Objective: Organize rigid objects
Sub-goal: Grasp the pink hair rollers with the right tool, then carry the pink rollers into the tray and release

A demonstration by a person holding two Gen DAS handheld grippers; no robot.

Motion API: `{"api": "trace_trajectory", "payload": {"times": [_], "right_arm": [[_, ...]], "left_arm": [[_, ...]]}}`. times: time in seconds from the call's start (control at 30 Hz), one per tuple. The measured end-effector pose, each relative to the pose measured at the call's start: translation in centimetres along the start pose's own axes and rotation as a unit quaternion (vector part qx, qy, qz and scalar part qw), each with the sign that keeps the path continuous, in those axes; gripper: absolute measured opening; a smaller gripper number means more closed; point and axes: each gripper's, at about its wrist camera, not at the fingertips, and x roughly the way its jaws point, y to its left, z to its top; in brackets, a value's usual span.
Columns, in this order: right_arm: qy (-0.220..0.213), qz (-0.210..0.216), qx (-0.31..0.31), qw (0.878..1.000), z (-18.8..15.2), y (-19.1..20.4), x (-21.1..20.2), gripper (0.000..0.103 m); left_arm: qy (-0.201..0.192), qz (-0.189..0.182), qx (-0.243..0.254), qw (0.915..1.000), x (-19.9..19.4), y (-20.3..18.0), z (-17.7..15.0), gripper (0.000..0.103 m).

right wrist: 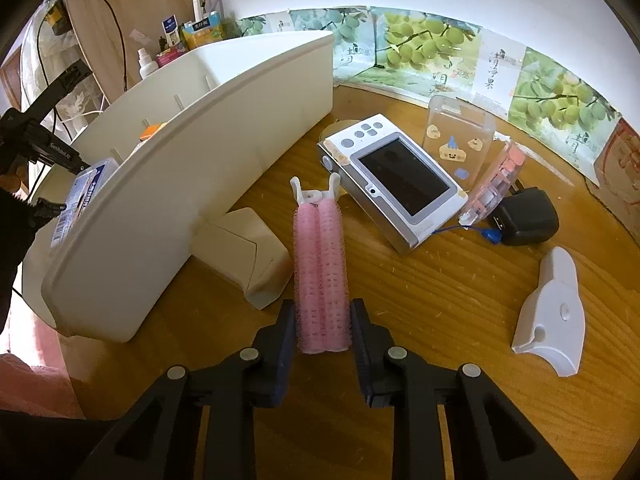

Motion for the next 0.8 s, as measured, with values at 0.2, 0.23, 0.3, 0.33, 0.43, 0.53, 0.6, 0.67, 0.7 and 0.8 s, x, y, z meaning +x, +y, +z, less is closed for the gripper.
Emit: {"api": "trace_trajectory", "payload": {"times": [0.2, 0.23, 0.3, 0.33, 0.43, 0.53, 0.6, 0.67, 0.7, 0.8], "right_arm": [[0.0, -0.012, 0.02, 1.0, 0.0, 0.6, -0.8, 0.026], [-0.002, -0.015, 0.023, 1.0, 0.0, 0.7, -1.0, 0.026], [-0.006, -0.019, 0.034, 0.999, 0.2, 0.9, -1.6, 0.026], [-0.009, -0.019, 0.042, 0.999, 0.3, 1.0, -1.9, 0.026], [-0.025, -0.021, 0.06, 0.998, 0.9, 1.3, -3.0, 0.026], [-0.034, -0.022, 0.081, 0.996, 1.5, 1.5, -3.7, 0.026], [-0.043, -0.027, 0.095, 0.994, 2.0, 1.7, -4.2, 0.026], [-0.054, -0.028, 0.111, 0.992, 2.6, 1.9, -4.8, 0.026], [-0.06, -0.03, 0.121, 0.99, 2.9, 1.9, -5.0, 0.026], [-0.076, -0.039, 0.148, 0.985, 3.7, 2.2, -5.9, 0.026]], "left_arm": [[0.007, 0.004, 0.026, 0.9996, 0.0, -0.9, 0.1, 0.018], [0.007, 0.003, 0.03, 0.9995, 0.1, -0.9, 0.1, 0.018], [0.008, -0.001, 0.035, 0.9994, 0.1, -1.0, 0.1, 0.018], [0.008, -0.003, 0.038, 0.9992, 0.0, -1.0, 0.1, 0.018], [0.007, -0.008, 0.052, 0.9986, -0.1, -1.2, 0.1, 0.018], [0.004, -0.013, 0.069, 0.9975, -0.3, -1.8, -0.3, 0.018], [0.002, -0.017, 0.084, 0.9963, -0.3, -2.1, -0.5, 0.018], [0.0, -0.021, 0.092, 0.9955, -0.4, -2.2, -0.7, 0.018], [0.0, -0.021, 0.096, 0.9952, -0.4, -2.3, -0.7, 0.018], [0.001, -0.02, 0.118, 0.9928, -0.6, -2.7, -0.8, 0.018]]}}
